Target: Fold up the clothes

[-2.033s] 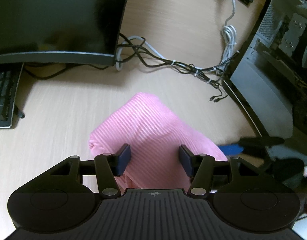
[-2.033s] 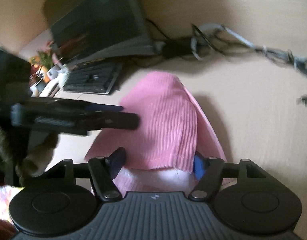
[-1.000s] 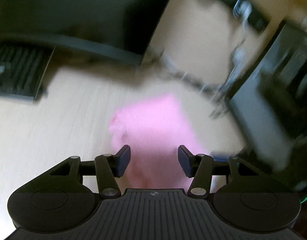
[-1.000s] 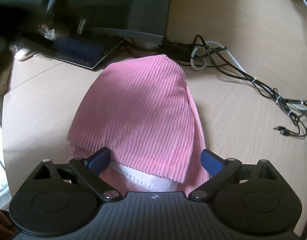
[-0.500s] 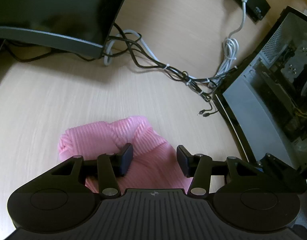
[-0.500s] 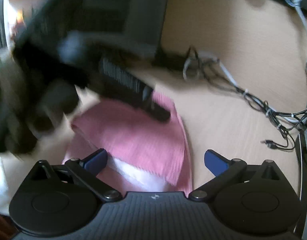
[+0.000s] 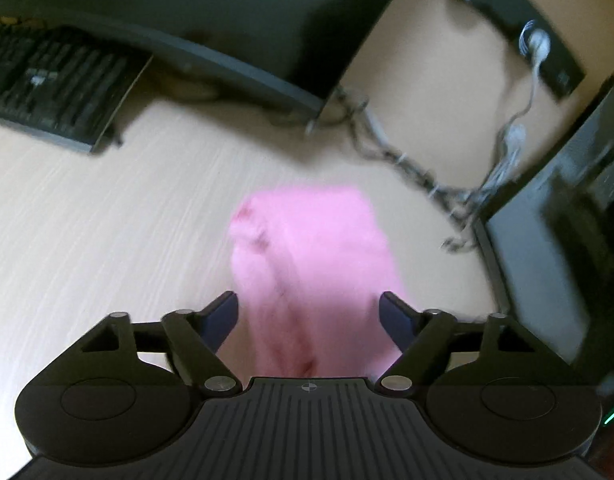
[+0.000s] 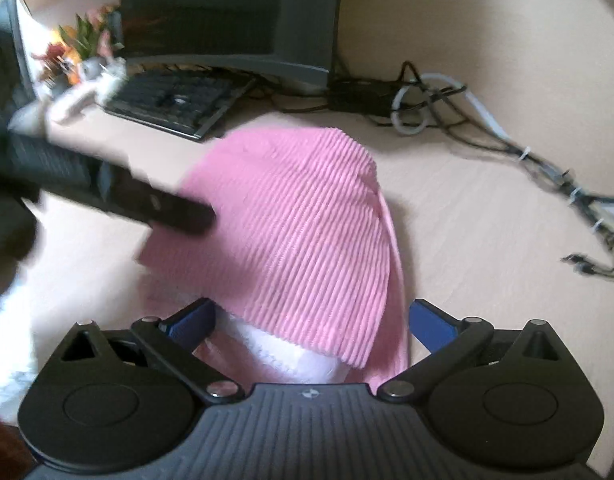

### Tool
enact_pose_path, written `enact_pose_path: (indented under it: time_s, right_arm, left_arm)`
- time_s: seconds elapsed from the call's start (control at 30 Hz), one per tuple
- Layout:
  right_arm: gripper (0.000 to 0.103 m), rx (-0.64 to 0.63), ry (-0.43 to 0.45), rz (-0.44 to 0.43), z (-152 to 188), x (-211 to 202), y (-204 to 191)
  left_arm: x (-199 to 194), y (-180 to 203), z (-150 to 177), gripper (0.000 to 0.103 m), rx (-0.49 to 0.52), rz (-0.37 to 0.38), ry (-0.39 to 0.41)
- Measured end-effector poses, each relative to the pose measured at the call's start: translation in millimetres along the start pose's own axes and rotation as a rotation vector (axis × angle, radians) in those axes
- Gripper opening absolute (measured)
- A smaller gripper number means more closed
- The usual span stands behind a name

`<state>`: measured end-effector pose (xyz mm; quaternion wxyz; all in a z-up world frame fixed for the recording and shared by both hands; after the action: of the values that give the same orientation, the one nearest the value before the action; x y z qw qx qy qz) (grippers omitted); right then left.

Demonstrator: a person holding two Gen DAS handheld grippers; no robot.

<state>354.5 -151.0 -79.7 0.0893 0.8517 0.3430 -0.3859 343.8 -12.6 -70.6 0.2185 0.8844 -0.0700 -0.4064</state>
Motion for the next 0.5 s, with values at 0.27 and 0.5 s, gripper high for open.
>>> enact_pose_path:
  time_s: [0.27, 0.5]
  right_arm:
    - [0.102, 0.285, -0.028, -0.053, -1, 7, 50]
    - [0.058, 0.274, -0.065, -0.167, -4, 23, 19]
  left_arm:
    - [0, 3, 11, 0.07, 0.09, -0.026, 0.0]
    - [-5, -8, 19, 0.07, 0.073, -0.02, -0.016]
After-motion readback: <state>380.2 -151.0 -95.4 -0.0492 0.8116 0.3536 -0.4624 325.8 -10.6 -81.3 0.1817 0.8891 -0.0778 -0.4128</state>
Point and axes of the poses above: each gripper's, at about its wrist camera, not at the fingertips, and x roughly the way its jaws point, y to its right, z to its underside, the point moved 8 cm from there along x, roughly the way its jaws point, and after that the axes turned 3 degrees about z, right-handed, at the moved point
